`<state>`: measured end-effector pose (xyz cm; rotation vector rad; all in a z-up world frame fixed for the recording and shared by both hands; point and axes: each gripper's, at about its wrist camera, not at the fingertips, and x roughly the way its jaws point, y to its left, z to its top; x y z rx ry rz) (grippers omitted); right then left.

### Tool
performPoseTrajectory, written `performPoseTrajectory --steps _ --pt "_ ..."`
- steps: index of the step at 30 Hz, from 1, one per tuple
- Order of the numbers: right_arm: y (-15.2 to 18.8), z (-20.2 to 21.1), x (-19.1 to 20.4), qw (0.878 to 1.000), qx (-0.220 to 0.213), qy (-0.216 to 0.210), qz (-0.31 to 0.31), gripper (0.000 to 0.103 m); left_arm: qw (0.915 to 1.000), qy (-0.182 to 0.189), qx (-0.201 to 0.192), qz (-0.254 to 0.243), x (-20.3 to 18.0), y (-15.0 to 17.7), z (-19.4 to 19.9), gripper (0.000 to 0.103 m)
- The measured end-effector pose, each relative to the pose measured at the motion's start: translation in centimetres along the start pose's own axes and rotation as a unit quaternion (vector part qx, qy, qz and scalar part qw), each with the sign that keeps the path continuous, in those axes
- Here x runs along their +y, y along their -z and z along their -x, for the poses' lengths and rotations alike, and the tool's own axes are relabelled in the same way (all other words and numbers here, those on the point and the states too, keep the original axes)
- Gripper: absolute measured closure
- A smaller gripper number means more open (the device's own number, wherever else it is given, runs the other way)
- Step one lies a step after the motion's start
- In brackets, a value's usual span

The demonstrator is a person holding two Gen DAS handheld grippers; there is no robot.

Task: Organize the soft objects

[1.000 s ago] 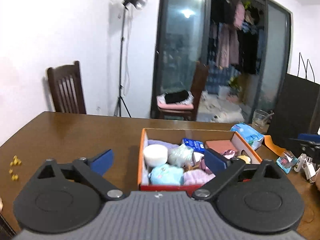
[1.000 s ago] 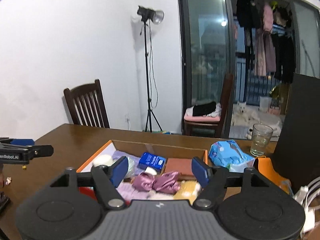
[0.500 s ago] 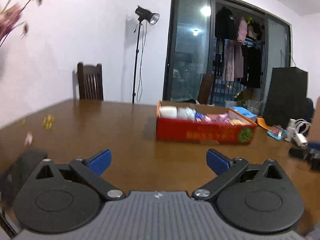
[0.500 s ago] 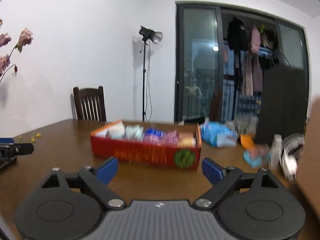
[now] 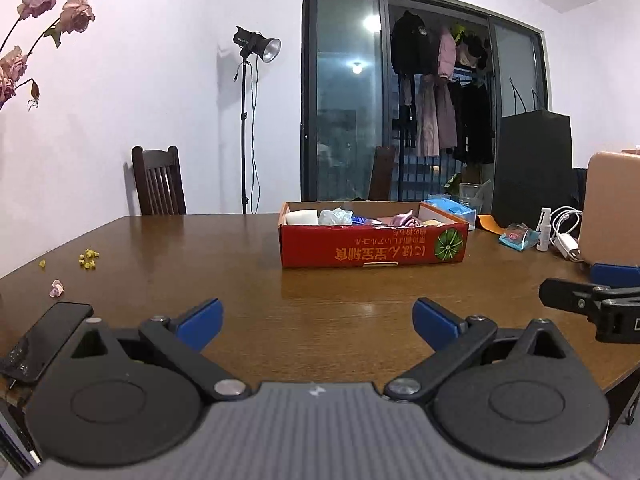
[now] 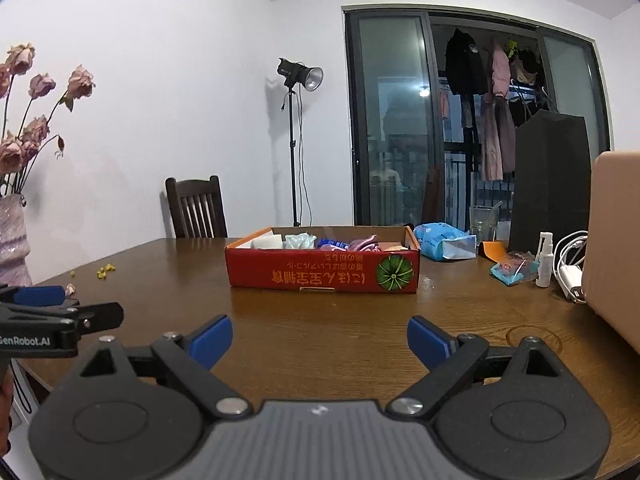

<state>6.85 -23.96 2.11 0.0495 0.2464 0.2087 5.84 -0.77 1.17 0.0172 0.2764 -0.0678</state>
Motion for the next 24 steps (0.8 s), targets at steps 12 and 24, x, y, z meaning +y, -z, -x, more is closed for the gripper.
performPoseTrajectory --steps 12,24 --pt "-0.03 -0.41 -0.34 1.0 -0.017 0.014 -0.001 0.008 0.9999 -0.004 0.002 0.009 0.47 -0.01 -0.03 0.0" --pt "0.44 -0.73 -0.37 1.0 -0.008 0.012 -0.004 0.008 0.9999 -0.002 0.003 0.009 0.38 0.05 -0.03 0.0"
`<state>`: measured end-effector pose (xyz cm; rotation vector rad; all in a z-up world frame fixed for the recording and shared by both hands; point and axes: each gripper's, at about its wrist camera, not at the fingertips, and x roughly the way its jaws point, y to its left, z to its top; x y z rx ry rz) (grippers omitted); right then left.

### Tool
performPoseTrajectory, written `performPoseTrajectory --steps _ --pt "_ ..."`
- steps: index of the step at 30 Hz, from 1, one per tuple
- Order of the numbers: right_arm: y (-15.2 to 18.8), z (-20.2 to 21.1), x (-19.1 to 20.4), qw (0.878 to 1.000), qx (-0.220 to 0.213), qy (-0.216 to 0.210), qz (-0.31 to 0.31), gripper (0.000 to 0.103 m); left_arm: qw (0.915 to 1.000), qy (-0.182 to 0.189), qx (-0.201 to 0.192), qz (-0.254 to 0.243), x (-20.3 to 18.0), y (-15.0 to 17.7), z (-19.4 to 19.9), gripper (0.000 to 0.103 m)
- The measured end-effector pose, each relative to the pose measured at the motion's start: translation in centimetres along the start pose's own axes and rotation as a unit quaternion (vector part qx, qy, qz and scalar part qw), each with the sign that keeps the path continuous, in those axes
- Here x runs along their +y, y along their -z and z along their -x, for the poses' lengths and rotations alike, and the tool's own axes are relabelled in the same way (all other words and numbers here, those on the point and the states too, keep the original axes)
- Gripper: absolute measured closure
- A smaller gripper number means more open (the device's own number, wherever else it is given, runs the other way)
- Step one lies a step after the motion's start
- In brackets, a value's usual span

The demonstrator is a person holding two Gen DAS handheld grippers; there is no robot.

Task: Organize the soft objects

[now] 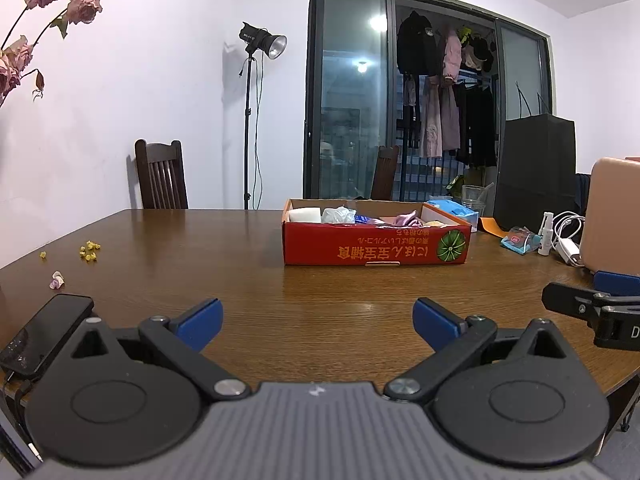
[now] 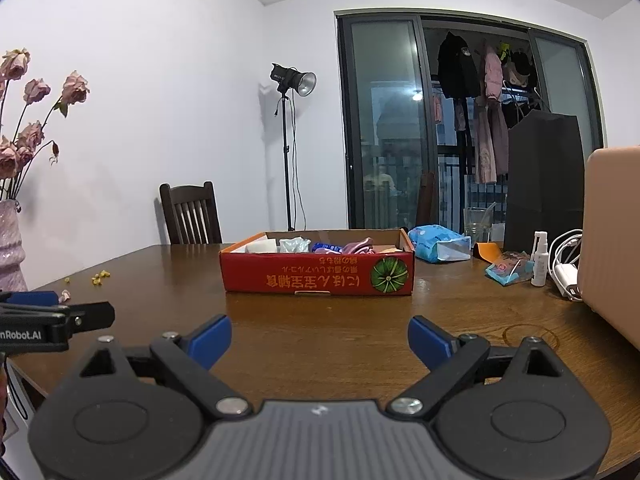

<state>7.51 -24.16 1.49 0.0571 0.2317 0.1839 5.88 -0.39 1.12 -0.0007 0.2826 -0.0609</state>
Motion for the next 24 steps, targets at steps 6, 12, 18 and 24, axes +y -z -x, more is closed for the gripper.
performPoseTrajectory --steps 6,12,18,24 --pt "-0.07 0.04 -0.06 1.0 0.0 0.003 -0.004 0.008 1.0 -0.001 -0.001 0.0 -0.17 0.05 0.05 0.0" --pt "-0.06 0.05 -0.28 1.0 0.0 0.004 -0.011 0.007 1.0 -0.001 -0.002 0.001 -0.21 0.07 0.1 0.0" --pt "0.07 0.04 -0.17 1.0 -0.001 0.004 -0.008 0.007 1.0 0.0 -0.001 0.001 -0.22 0.05 0.11 0.0" --pt "0.06 -0.03 -0.18 1.0 0.002 0.005 -0.009 0.007 1.0 0.0 0.0 0.001 -0.27 0.05 0.18 0.0"
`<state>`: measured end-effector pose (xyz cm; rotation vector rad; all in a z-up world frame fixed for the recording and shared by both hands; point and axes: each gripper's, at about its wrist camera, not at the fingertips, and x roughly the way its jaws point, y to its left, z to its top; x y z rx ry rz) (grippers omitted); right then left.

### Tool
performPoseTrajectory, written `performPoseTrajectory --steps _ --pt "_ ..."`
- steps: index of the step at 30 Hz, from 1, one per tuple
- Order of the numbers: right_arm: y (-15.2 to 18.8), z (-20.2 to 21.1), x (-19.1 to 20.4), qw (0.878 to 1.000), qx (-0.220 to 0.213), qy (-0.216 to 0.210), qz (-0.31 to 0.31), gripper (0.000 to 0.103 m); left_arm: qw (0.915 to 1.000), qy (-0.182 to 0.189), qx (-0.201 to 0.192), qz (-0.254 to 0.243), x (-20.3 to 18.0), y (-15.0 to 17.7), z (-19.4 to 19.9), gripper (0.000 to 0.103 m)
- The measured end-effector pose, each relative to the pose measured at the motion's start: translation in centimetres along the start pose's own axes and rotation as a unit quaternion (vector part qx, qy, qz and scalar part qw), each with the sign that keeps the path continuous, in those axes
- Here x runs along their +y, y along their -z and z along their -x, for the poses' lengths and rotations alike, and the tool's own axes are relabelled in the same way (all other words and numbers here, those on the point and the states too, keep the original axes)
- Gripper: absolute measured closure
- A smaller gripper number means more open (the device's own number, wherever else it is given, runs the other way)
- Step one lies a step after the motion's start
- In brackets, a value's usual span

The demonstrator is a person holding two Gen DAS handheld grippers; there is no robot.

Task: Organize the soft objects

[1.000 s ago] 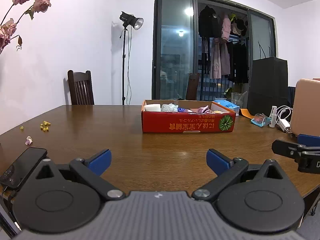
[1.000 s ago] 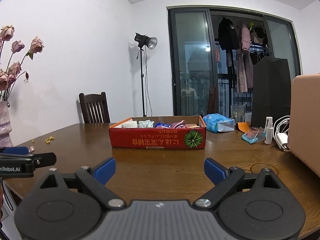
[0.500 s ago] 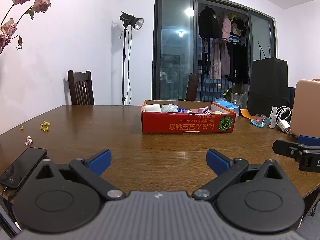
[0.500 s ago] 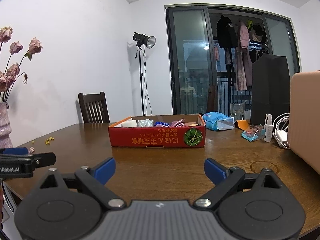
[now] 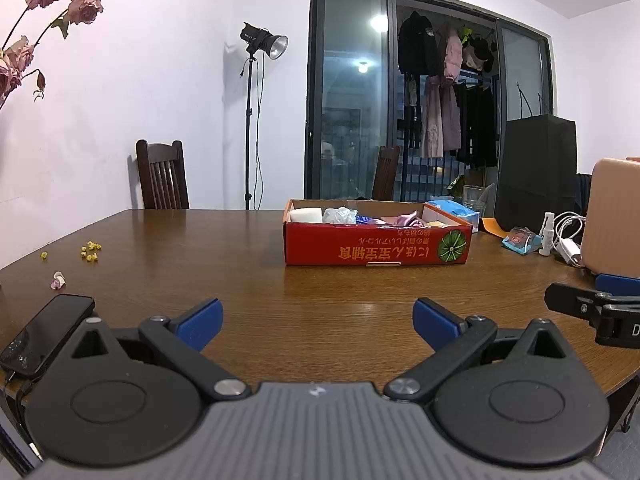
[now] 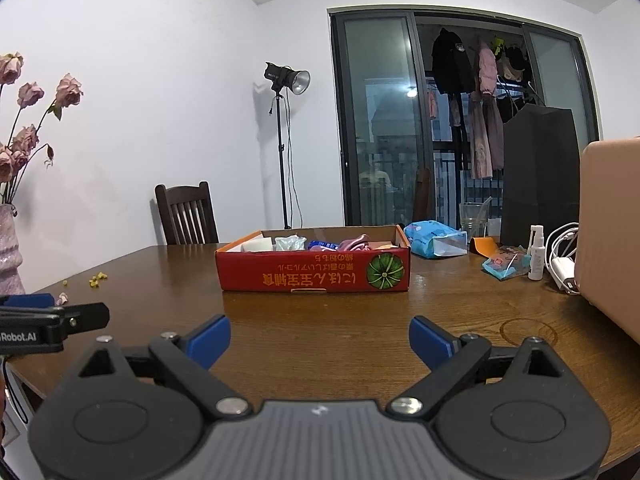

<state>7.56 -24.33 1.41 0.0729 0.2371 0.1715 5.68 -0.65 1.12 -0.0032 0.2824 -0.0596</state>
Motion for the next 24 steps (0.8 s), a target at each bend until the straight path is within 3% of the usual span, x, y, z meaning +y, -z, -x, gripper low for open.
performPoseTrajectory --steps 24 --pt "0.02 0.06 -0.27 1.0 -0.001 0.0 -0.002 0.002 1.0 0.003 -0.008 -0.003 0.12 -0.14 0.12 0.0"
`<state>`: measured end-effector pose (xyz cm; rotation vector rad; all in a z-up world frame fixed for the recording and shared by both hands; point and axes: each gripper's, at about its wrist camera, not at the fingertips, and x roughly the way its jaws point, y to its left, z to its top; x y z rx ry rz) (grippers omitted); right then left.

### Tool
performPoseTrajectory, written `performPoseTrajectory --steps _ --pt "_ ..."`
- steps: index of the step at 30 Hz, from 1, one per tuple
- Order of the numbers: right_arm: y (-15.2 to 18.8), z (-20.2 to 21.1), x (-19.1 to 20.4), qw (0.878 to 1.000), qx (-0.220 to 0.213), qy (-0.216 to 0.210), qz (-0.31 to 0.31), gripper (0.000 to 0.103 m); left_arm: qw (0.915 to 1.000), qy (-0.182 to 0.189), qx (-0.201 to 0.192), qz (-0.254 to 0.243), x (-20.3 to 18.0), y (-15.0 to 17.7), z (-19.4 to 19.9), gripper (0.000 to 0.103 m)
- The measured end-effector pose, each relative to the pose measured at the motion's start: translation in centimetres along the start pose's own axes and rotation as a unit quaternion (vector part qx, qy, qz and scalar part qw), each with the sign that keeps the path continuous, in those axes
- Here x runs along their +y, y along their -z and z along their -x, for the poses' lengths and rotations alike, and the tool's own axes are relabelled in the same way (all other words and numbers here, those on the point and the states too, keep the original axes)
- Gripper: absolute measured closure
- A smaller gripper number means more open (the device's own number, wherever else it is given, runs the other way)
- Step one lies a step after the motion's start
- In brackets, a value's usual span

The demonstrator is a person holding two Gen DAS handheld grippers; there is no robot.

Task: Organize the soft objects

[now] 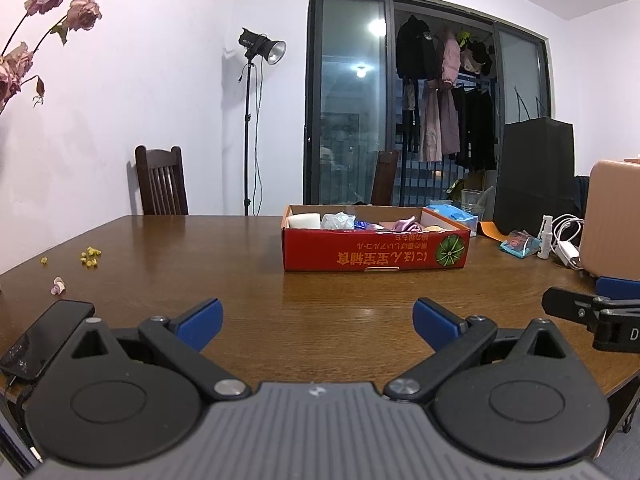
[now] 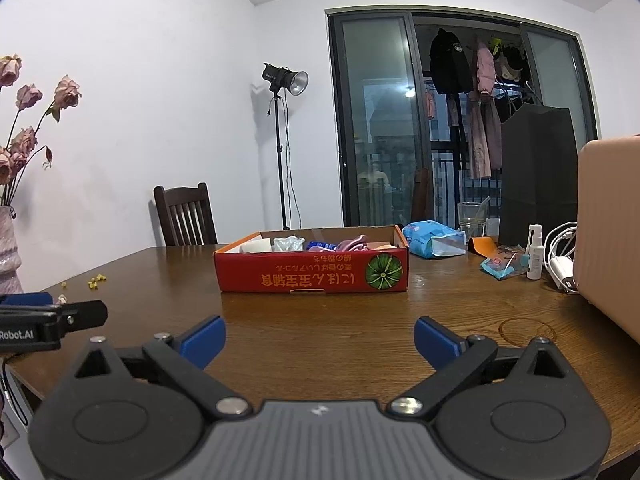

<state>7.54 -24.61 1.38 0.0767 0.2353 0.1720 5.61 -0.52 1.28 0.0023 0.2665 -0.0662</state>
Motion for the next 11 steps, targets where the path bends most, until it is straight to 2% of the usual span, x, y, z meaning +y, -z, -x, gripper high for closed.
performPoseTrajectory --steps 11 --pt "0.05 -0.03 -0.04 1.0 0.0 0.0 0.0 0.002 0.9999 -0.01 -0.012 -0.003 -0.07 0.15 0.28 0.0"
